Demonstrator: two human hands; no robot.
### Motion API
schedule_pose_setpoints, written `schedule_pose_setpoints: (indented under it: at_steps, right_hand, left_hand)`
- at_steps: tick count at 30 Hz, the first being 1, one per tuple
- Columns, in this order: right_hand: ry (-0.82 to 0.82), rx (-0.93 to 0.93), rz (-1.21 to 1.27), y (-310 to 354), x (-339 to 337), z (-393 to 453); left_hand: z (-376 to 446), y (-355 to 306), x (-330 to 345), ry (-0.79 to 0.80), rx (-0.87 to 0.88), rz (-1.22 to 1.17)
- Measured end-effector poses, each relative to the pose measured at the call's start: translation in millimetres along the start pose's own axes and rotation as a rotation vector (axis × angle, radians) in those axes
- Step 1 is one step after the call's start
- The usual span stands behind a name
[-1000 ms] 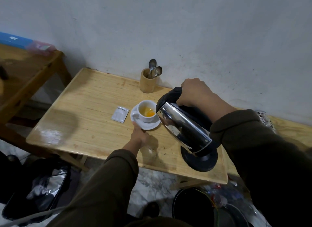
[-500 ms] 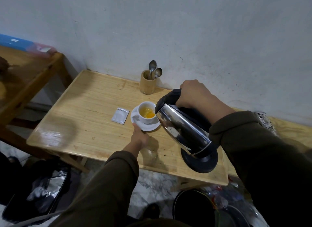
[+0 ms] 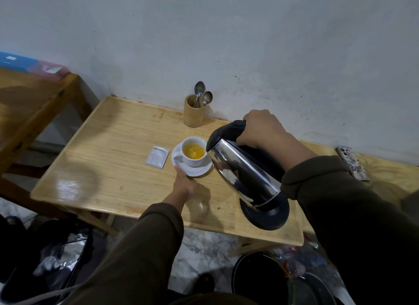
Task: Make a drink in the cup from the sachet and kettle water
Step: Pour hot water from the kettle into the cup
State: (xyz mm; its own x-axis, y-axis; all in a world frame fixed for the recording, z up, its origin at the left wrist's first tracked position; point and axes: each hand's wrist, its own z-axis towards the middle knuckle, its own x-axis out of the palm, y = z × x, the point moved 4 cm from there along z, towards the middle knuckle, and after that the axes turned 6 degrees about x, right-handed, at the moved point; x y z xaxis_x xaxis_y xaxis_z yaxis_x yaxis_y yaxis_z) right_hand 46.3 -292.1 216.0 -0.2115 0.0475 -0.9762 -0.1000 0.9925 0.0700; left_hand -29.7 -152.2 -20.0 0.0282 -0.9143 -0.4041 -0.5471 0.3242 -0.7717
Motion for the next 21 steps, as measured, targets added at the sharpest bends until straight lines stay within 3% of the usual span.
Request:
schedule_pose_setpoints:
  at_steps: [7, 16, 21]
  right_hand:
    - [-0.119, 0.064, 0.202, -43.2, 12.5, -22.1]
    - [-0.375, 0.397, 0.765, -116.3, 50.8, -83.3]
    - [-0.497, 0.536, 0.923, -138.2, 74.5, -111.1]
  left_hand:
    - [-6.2, -4.2, -0.4, -0.003, 0.064, 0.004]
    - [-11.0, -3.2, 8.2, -0.015, 0.111, 0.078]
    - [-8.4, -4.8, 10.9, -0.036, 0.121, 0.025]
